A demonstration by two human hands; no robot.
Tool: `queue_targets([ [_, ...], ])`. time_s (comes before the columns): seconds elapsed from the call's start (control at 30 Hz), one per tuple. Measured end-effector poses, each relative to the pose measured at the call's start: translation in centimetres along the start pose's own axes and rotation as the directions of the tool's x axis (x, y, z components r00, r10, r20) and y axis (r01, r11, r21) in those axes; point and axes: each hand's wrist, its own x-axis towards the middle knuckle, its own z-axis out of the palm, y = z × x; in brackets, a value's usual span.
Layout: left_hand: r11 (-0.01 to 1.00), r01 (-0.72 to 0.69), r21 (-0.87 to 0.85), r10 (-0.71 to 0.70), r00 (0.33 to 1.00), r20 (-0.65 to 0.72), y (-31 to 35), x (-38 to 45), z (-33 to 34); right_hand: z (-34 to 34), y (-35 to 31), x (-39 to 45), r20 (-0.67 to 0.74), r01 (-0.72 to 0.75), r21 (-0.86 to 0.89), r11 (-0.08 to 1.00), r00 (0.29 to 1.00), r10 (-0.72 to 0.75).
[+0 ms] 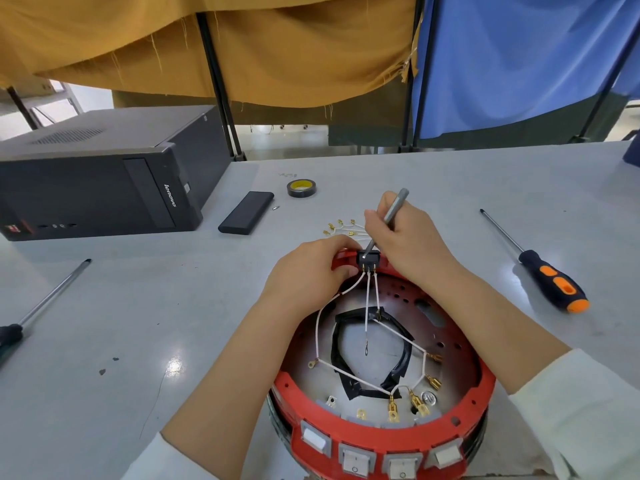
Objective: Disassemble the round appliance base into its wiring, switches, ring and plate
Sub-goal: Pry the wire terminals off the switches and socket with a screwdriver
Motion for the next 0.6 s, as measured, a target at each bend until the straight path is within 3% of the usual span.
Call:
queue_targets([
  [0.2, 1.000, -0.004, -0.011, 0.004, 1.000, 0.001, -0.12, 0.10, -0.03, -0.35, 0.21, -0.27, 0.147, 0.019, 0.006, 1.000, 0.989, -0.020],
  [0.6, 1.000, -0.016, -0.011, 0.016, 1.000, 0.000, -0.19, 0.17, -0.02, -0.39, -0.59, -0.56, 0.180, 0.055, -0.081, 0.995, 0.983, -0.040],
])
